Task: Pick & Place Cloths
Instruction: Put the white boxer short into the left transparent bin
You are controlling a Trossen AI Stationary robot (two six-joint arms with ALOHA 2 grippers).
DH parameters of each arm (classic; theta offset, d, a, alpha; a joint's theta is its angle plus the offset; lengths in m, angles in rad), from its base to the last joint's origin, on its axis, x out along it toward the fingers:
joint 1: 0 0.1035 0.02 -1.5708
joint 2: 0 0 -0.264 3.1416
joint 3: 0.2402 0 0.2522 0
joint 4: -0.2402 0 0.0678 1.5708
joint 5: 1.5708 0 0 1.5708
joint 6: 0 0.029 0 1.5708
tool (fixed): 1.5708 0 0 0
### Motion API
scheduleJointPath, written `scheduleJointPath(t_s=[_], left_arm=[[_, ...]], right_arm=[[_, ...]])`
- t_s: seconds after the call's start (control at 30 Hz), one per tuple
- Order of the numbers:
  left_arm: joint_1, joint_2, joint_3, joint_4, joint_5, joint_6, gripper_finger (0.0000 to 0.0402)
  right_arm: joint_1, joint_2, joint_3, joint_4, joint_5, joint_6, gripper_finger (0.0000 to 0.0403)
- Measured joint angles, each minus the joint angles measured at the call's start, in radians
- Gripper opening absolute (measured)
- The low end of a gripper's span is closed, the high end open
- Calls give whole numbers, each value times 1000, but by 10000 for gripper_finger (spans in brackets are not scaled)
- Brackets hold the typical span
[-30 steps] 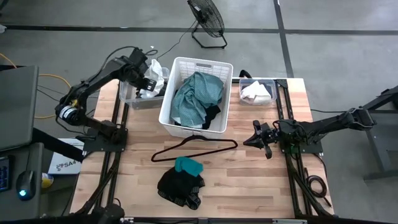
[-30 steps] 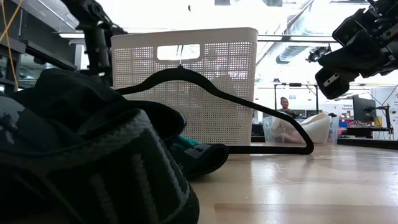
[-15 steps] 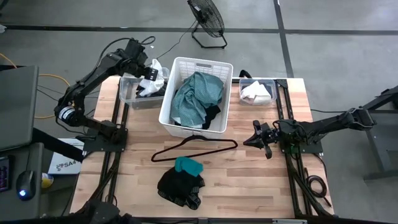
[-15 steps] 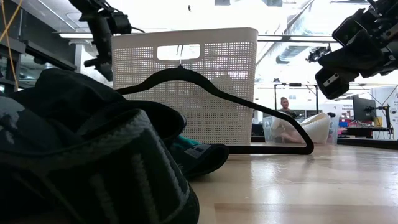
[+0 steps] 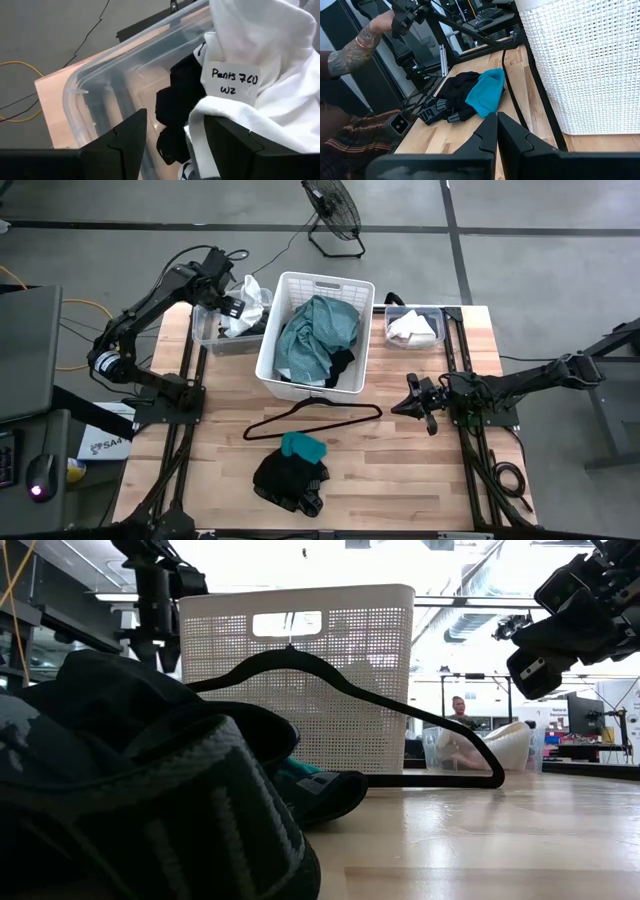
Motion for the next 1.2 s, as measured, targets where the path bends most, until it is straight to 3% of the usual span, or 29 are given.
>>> scheduleJointPath(t_s=[0.23, 0.43, 0.8, 1.03, 1.2], left_arm=[[-1, 0, 0, 24, 0, -8, 191], [-1, 0, 0, 36, 204, 28, 191], [0, -1, 1, -144, 220, -104, 191], [-1, -6, 1, -214, 459, -80, 191], [0, -54, 1, -129, 490, -79, 191]], right_arm=[[0, 0, 0, 0, 0, 0, 3], [0, 0, 0, 0, -1, 0, 3], [0, 0, 0, 0, 0, 0, 3], [0, 0, 0, 0, -1, 0, 3], [0, 0, 0, 0, -1, 0, 3]])
